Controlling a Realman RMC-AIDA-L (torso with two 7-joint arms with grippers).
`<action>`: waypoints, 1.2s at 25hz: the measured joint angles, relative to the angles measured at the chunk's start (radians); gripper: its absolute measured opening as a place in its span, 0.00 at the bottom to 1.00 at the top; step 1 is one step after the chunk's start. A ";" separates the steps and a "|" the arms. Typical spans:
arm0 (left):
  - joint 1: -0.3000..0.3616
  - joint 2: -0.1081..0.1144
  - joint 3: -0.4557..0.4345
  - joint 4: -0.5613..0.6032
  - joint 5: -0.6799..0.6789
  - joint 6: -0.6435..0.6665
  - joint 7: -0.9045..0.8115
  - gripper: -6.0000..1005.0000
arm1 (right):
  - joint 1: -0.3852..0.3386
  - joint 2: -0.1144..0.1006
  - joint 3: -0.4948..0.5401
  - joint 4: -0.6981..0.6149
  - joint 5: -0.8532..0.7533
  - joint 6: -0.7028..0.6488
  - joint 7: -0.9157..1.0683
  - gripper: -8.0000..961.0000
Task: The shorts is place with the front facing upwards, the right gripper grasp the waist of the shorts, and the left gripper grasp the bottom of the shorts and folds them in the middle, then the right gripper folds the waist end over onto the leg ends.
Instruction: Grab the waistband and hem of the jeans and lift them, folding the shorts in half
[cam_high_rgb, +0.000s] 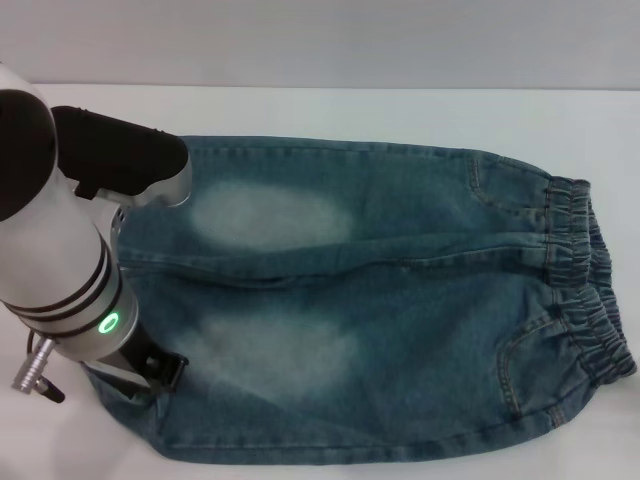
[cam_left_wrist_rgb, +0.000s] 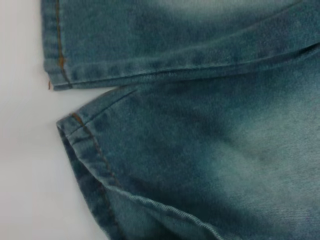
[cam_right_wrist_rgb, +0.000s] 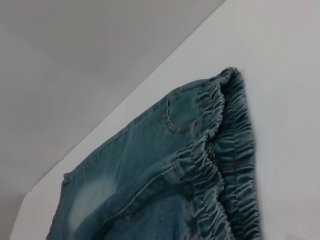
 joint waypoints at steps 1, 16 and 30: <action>0.000 0.000 0.001 0.000 0.000 0.001 0.001 0.08 | 0.005 -0.001 -0.001 0.004 -0.006 0.002 -0.001 0.58; 0.013 0.000 0.002 0.006 -0.010 0.015 0.013 0.09 | 0.047 0.000 -0.005 0.013 -0.052 0.016 -0.003 0.58; 0.013 0.000 0.002 0.007 -0.010 0.021 0.014 0.09 | 0.098 -0.003 -0.033 0.049 -0.086 0.057 -0.007 0.58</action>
